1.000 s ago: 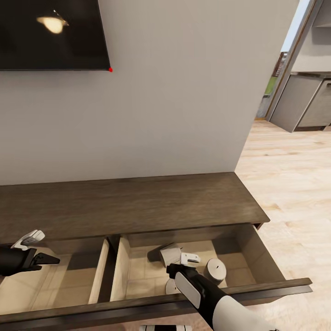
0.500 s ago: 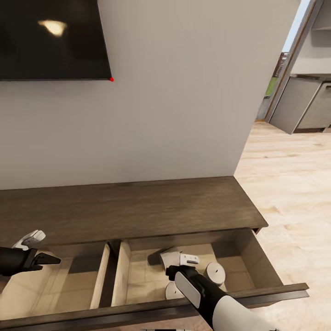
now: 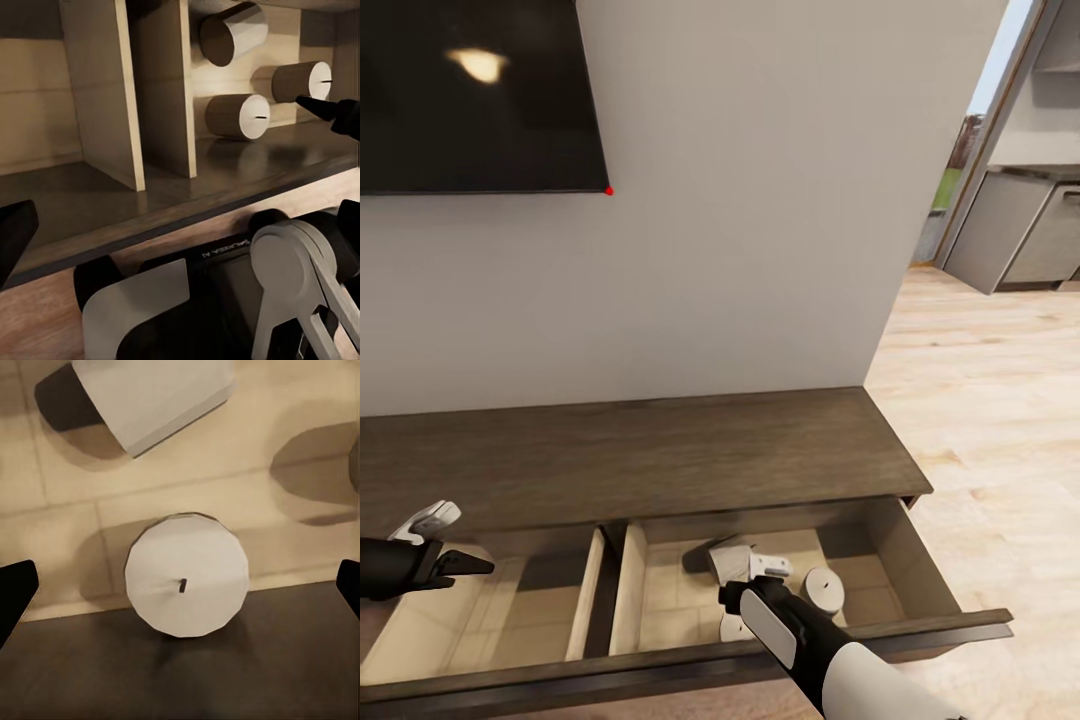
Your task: Place each of the two pumpkins and all three candles from the living room inside a cabinet in the living room (use any cabinet), then make sure every cabinet is closed, and position the cauldron so it is next to a table in the living room.
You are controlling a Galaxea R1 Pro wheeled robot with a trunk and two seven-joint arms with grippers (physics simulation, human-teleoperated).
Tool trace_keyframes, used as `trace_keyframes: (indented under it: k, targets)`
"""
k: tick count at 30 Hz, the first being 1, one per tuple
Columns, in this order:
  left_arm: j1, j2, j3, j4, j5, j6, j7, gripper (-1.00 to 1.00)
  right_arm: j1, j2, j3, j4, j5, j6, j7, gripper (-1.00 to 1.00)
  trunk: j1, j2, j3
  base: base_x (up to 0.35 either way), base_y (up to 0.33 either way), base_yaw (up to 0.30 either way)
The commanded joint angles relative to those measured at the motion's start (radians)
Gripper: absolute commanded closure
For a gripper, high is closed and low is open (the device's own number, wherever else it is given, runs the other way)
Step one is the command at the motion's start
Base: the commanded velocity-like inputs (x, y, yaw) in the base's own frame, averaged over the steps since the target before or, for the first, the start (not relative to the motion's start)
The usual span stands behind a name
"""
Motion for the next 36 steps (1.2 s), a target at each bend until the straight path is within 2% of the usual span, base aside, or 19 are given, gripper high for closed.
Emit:
trace_keyframes:
  k: [1, 27, 29, 36]
  targets:
    - [-0.003, 0.000, -0.004, 0.001, -0.008, 0.000, -0.010, -1.00, -0.001, 0.000, 0.003, -0.001, -0.004, 0.001, -0.006, -1.00, -0.004, 0.007, 0.002, -0.003, 0.000, 0.000]
    - [-0.003, -0.007, -0.003, 0.001, -0.011, -0.001, -0.009, -1.00, -0.001, 0.000, 0.003, -0.011, -0.004, -0.005, -0.001, -1.00, -0.104, 0.189, 0.084, 0.000, 0.000, 0.000]
    - [-0.003, -0.018, -0.002, 0.001, -0.015, -0.001, -0.008, -1.00, -0.001, 0.000, 0.003, -0.023, -0.004, -0.004, -0.002, -1.00, -0.111, 0.203, 0.090, 0.000, 0.000, 0.000]
    - [-0.003, -0.033, -0.002, -0.001, -0.018, -0.003, -0.004, -1.00, -0.001, 0.000, 0.003, -0.027, -0.004, -0.005, -0.002, -1.00, -0.138, 0.252, 0.112, 0.000, 0.000, 0.000]
